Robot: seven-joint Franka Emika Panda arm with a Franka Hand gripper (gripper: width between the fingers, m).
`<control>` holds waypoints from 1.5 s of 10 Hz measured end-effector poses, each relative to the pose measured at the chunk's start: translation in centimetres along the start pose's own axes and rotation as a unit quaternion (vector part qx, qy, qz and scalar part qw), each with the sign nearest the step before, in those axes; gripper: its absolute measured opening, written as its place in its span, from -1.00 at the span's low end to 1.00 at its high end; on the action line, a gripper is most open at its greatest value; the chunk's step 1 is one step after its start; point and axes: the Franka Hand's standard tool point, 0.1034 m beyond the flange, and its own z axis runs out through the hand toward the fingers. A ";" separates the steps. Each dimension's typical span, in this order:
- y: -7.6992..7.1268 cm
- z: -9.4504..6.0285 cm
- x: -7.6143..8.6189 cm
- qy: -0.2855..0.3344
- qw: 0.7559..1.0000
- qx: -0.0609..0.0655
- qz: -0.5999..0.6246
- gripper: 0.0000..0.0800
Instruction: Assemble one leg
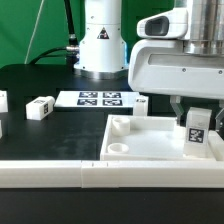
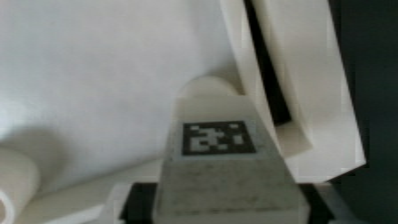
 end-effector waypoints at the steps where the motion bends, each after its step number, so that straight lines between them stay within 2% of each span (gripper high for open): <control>1: 0.5 0.0 0.1 0.002 1.000 -0.006 0.028 -0.27; 5: 2.6 -0.1 0.8 0.018 0.985 -0.030 0.168 -0.24; 7: 2.7 -0.1 0.9 0.019 0.985 -0.031 0.169 -0.24; 9: 2.7 0.0 0.9 0.019 0.985 -0.032 0.169 0.53; 10: 2.7 0.0 0.8 0.019 0.985 -0.032 0.169 0.60; 15: 2.7 0.1 0.8 0.018 0.985 -0.032 0.169 0.62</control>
Offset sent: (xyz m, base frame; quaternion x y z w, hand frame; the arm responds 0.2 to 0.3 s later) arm -0.0051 -0.0058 0.0002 0.0066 0.0348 0.2828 0.9585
